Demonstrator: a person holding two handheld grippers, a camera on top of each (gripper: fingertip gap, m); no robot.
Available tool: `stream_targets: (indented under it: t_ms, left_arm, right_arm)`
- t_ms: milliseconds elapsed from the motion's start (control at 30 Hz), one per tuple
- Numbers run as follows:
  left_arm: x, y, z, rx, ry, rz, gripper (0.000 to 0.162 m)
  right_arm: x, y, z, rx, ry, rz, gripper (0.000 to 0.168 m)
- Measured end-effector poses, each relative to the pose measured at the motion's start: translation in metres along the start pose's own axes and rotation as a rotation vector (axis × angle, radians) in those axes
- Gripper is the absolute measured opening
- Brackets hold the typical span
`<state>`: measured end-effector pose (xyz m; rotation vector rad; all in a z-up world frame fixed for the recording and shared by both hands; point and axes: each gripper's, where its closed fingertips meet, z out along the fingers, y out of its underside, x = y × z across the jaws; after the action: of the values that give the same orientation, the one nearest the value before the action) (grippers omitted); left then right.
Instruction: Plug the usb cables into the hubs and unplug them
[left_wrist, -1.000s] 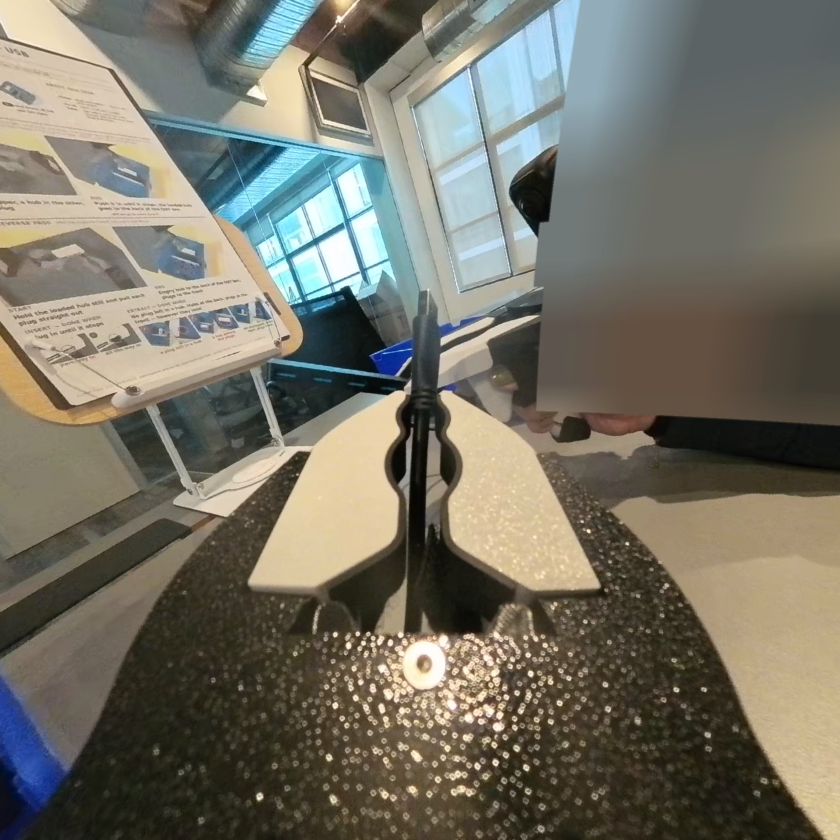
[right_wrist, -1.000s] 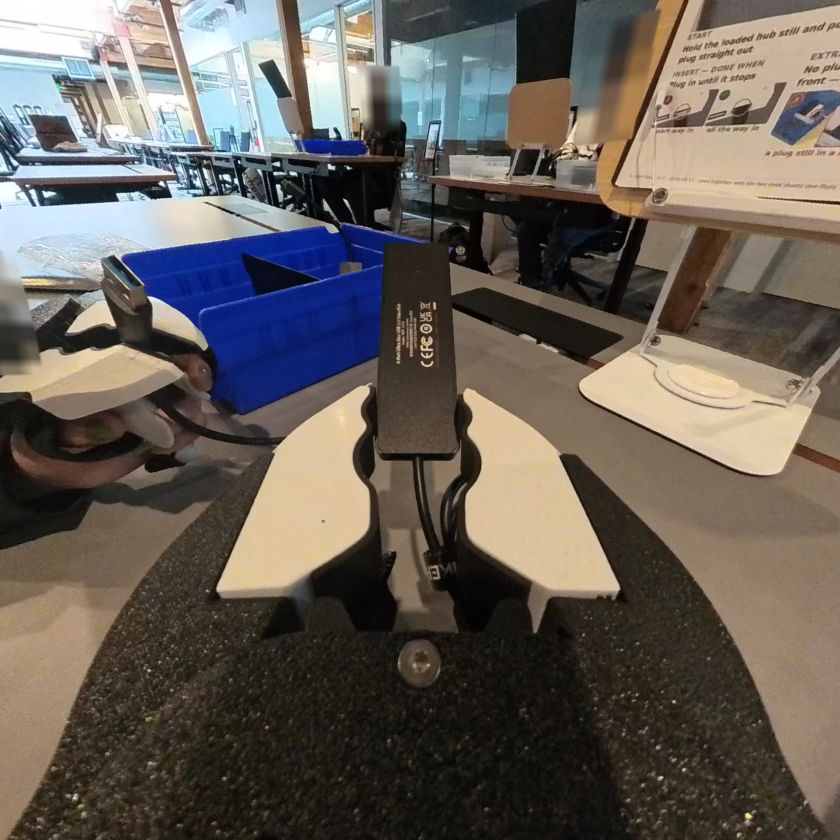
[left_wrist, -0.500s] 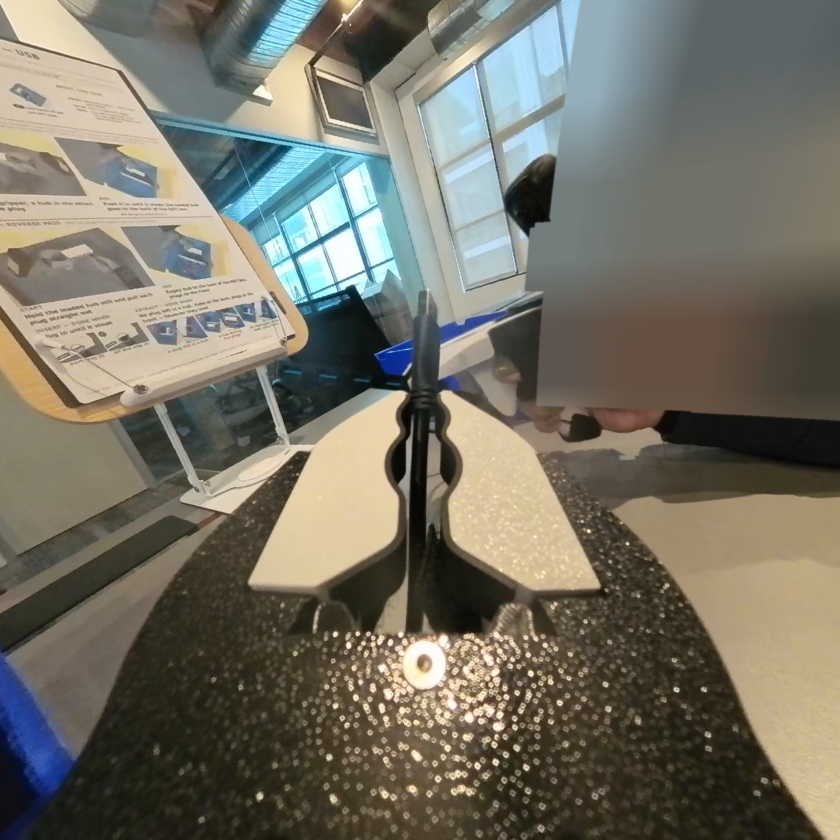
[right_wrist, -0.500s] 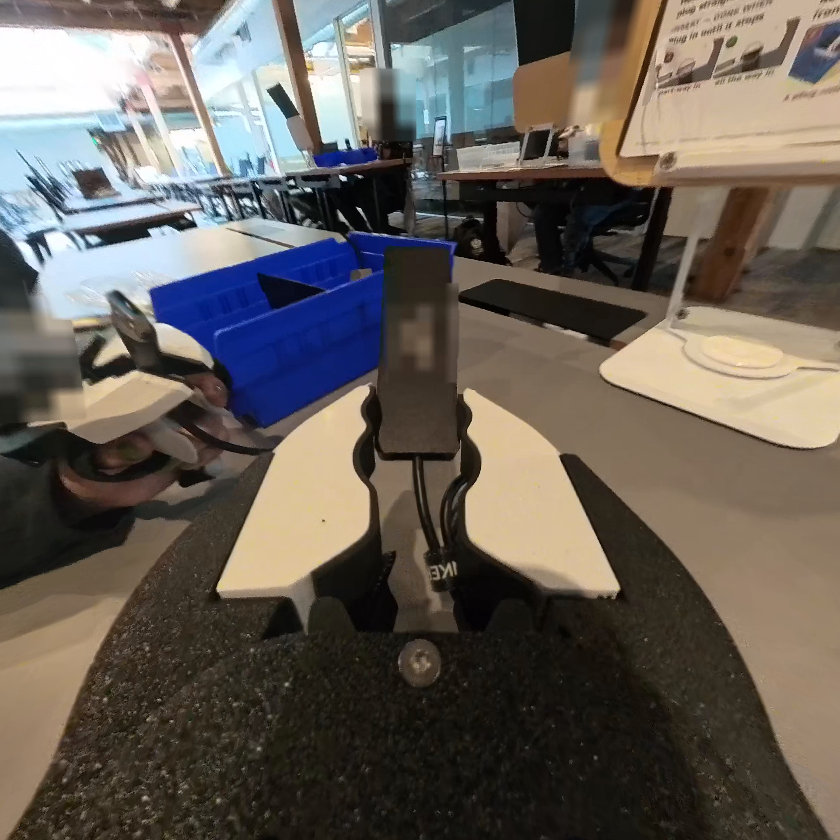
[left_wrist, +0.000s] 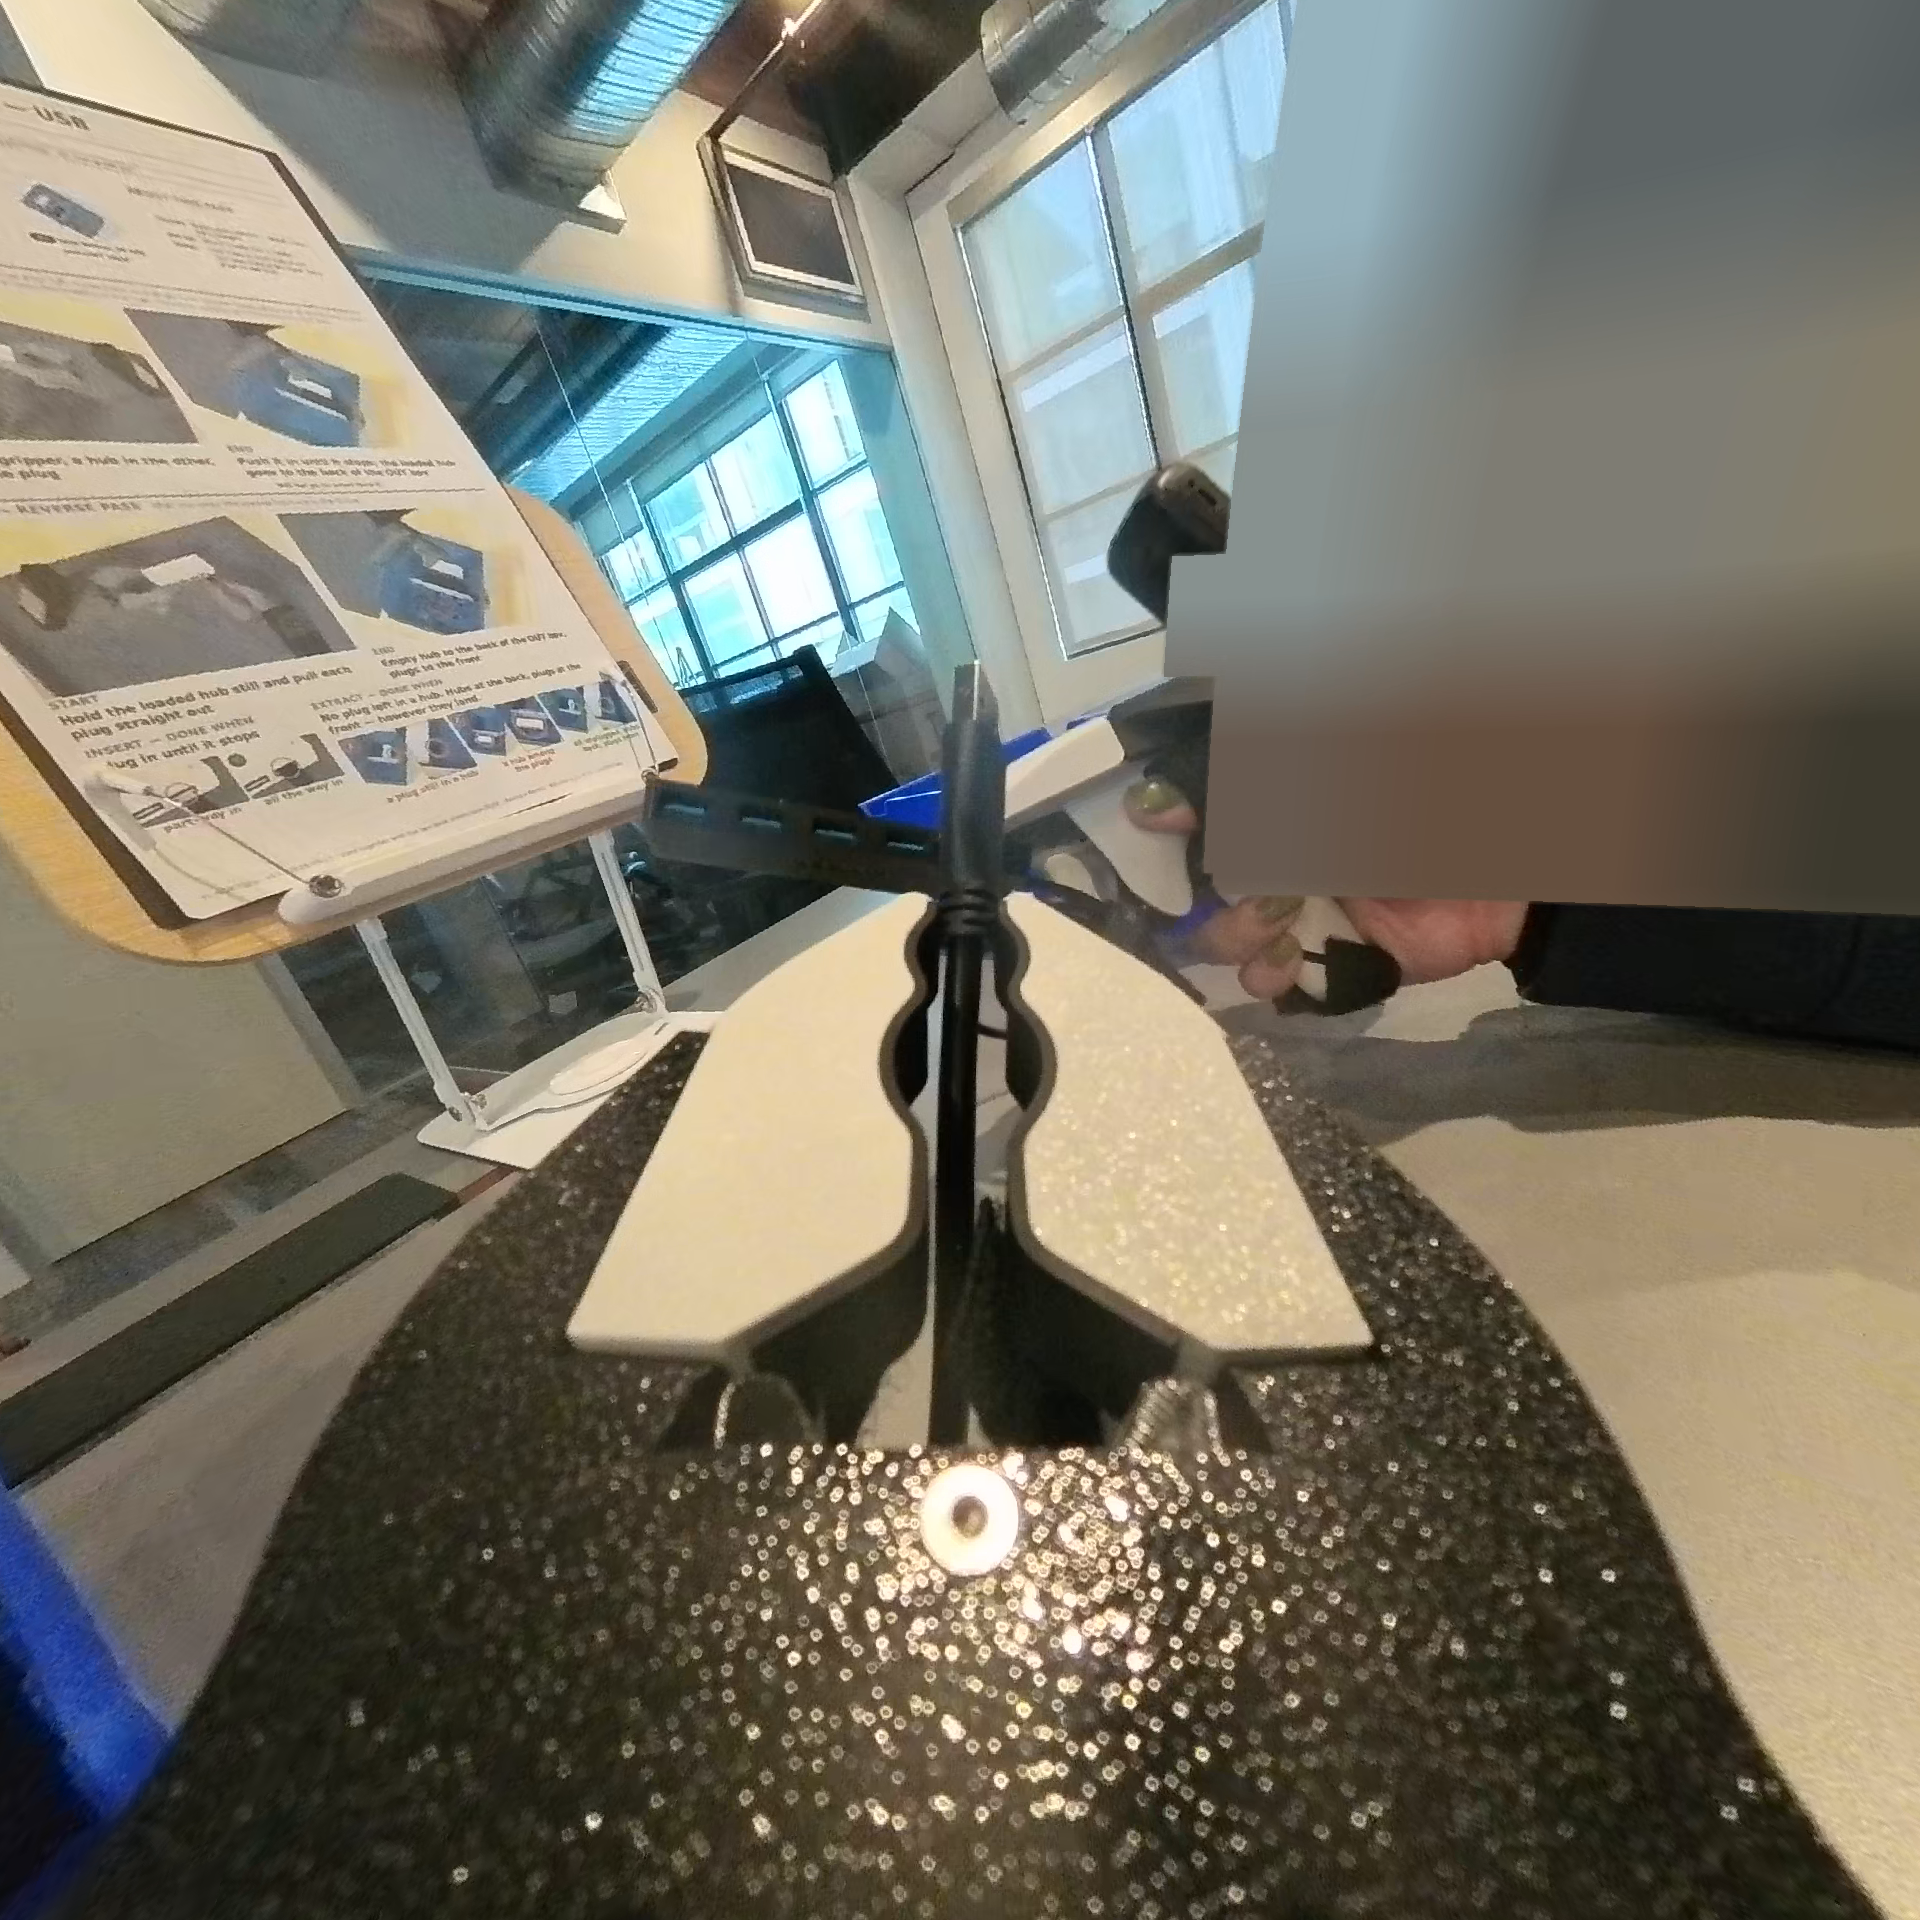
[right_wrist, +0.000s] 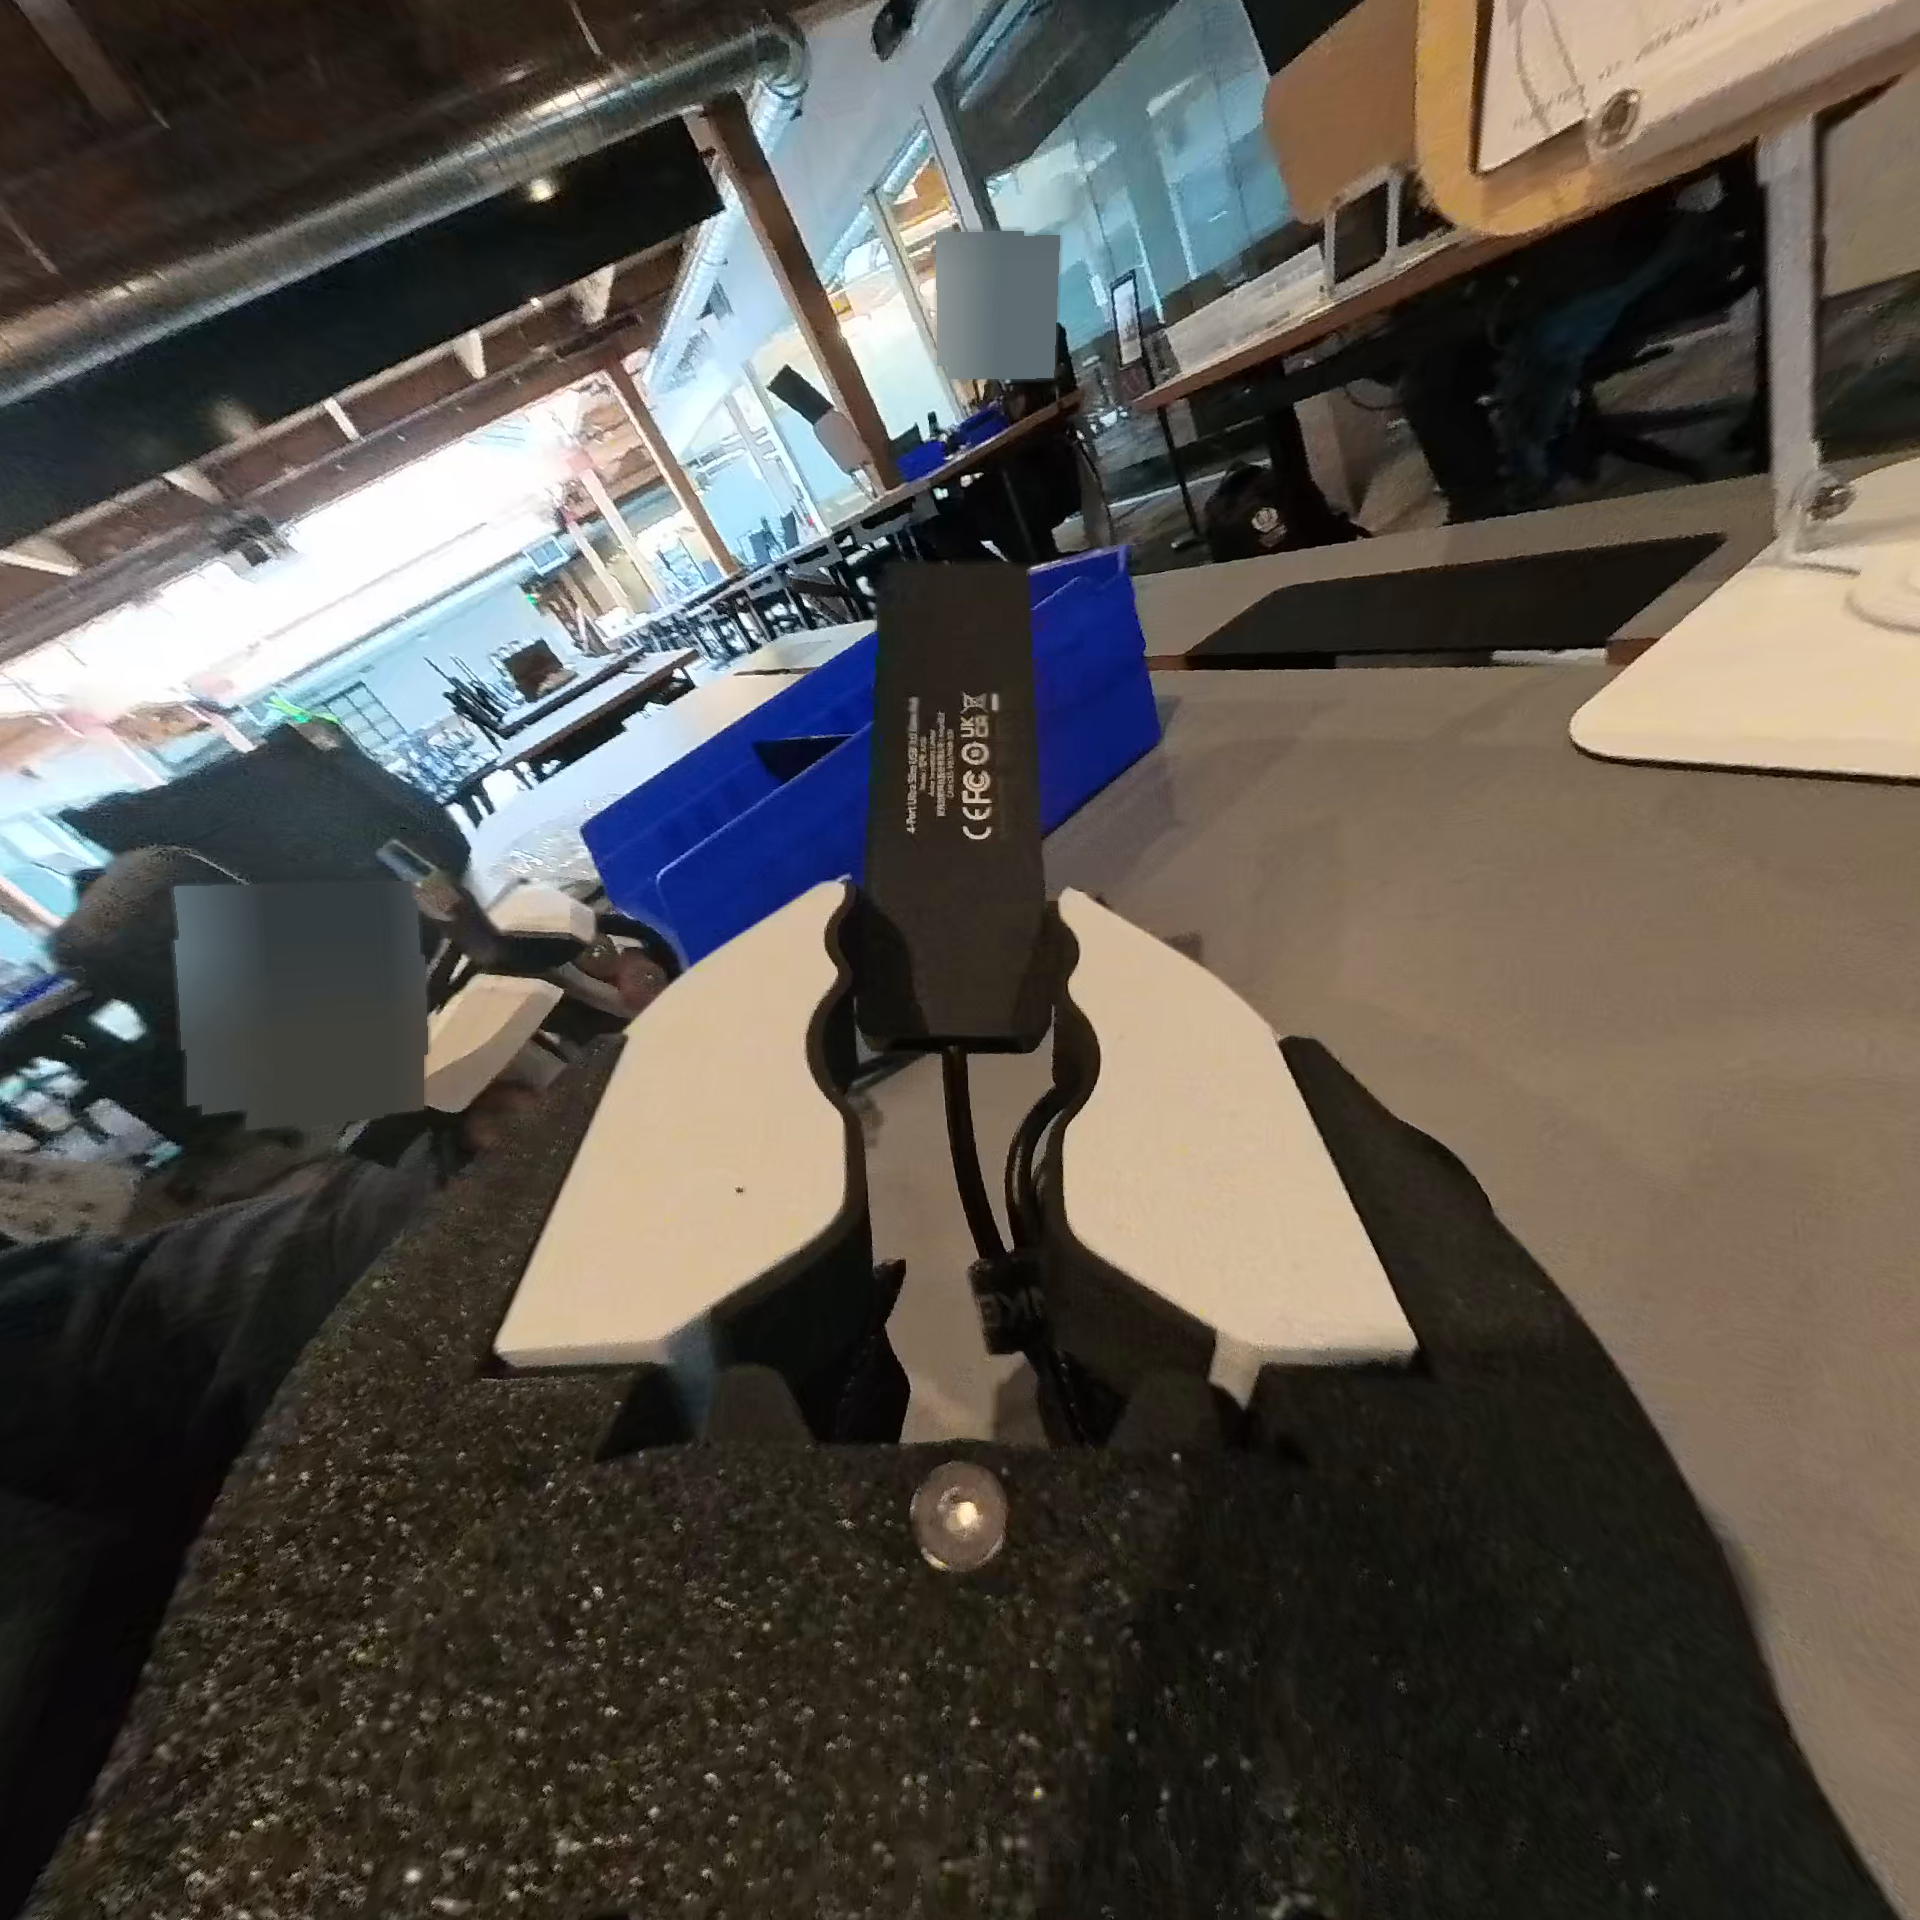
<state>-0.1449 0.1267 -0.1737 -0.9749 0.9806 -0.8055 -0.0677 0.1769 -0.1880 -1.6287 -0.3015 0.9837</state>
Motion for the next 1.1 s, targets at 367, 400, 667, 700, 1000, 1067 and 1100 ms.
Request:
stream_targets:
  t_ms: [367,400,667,700,1000,1067,1100]
  left_arm:
    - [0.001,0.000,0.000,-0.004,0.006,0.008,0.009]
    - [0.001,0.000,0.000,-0.004,0.006,0.008,0.009]
    - [0.000,0.000,0.000,-0.004,0.004,0.008,0.009]
    - [0.000,0.000,0.000,-0.004,0.004,0.008,0.009]
    - [0.001,-0.001,0.004,-0.083,0.049,-0.228,0.009]
    - [0.000,-0.004,0.004,-0.083,0.076,-0.372,0.008]
    - [-0.002,-0.004,0.004,-0.088,0.089,-0.456,0.008]
  right_arm:
    - [0.000,-0.001,-0.001,0.016,-0.049,0.081,0.034]
    - [0.000,0.000,0.000,0.014,-0.048,0.078,0.033]
    - [-0.001,0.000,0.000,0.013,-0.051,0.069,0.033]
    - [-0.001,0.000,0.000,0.014,-0.051,0.070,0.033]
    - [-0.011,-0.010,-0.004,0.042,-0.026,-0.099,0.033]
    - [-0.017,-0.016,-0.006,0.056,-0.009,-0.206,0.033]
    - [-0.020,-0.018,-0.007,0.064,0.002,-0.263,0.033]
